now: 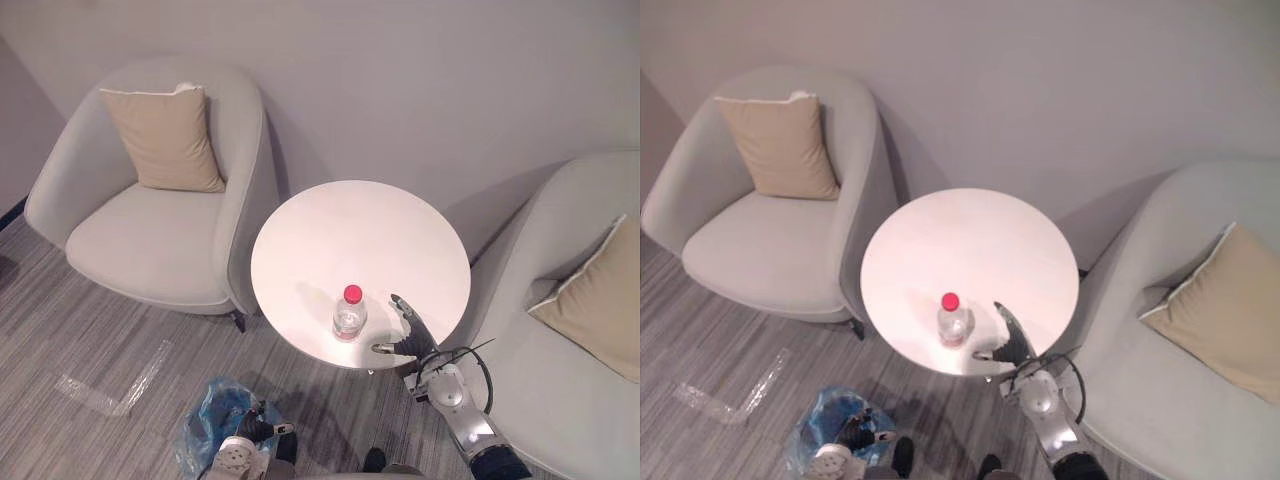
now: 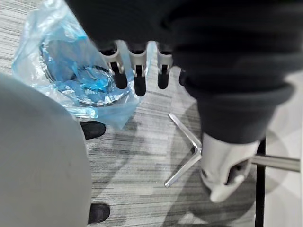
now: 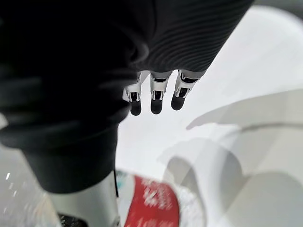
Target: Gather rubbish on tea table into small bin, then transfer packed bag to large trash can.
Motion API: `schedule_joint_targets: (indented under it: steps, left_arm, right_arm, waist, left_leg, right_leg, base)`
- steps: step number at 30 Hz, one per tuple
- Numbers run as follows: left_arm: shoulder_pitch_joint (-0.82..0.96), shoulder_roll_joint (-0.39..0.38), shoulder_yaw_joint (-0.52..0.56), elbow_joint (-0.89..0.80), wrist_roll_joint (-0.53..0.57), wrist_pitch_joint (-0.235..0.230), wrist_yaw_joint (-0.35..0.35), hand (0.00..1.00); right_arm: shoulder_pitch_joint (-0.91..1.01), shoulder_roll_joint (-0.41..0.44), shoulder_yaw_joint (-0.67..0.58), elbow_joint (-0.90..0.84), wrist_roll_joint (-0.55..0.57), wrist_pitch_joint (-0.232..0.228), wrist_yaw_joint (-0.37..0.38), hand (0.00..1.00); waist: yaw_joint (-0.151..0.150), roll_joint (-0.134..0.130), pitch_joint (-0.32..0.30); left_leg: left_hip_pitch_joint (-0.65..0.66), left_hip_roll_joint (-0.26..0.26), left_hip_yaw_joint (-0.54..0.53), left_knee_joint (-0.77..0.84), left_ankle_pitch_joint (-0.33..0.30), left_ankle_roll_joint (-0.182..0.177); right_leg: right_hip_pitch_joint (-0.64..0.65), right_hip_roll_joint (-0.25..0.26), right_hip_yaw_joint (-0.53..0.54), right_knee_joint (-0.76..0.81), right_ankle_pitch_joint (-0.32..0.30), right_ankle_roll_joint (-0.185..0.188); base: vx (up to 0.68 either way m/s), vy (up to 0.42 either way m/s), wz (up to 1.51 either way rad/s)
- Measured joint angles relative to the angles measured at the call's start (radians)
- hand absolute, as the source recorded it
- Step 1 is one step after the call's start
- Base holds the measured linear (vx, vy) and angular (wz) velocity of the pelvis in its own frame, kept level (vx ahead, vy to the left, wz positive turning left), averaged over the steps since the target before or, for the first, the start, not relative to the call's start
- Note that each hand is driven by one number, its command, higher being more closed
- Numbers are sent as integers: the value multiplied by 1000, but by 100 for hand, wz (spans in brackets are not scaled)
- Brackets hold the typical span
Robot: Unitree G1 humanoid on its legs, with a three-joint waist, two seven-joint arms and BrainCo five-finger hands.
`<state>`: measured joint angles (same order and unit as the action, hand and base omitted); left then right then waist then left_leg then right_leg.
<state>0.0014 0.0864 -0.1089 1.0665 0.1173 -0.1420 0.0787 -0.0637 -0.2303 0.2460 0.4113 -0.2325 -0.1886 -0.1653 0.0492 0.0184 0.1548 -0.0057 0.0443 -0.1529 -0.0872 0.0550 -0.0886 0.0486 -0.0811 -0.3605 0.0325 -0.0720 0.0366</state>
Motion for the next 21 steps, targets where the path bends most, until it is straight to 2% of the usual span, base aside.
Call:
schedule_joint_targets:
  steps: [10, 11, 21]
  left_arm:
    - [-13, 0, -37, -16, -16, 0, 10, 0]
    - [-18, 0, -38, -15, -23, 0, 13, 0]
    - [-25, -1, -38, -21, -40, 0, 29, 0]
  right_arm:
    - [-113, 38, 50, 47, 17, 2, -34, 0]
    - [-125, 40, 53, 47, 16, 2, -36, 100]
    - [-201, 71, 47, 77, 38, 15, -87, 100]
  waist:
    - [18, 16, 22]
    - [20, 19, 32]
    - [33, 24, 44]
  left_leg:
    - [-47, -2, -42, 2, 14, -6]
    - [-48, -2, -46, 2, 15, -7]
    - [-81, -2, -69, 4, 20, -10]
  right_leg:
    - [-32, -1, -19, 14, -6, -2]
    - [-32, -1, -21, 16, -9, -2]
    - [-57, 0, -29, 28, -15, -5]
  base:
    - [-11, -1, 12]
    - [-26, 2, 10]
    - [5, 4, 7]
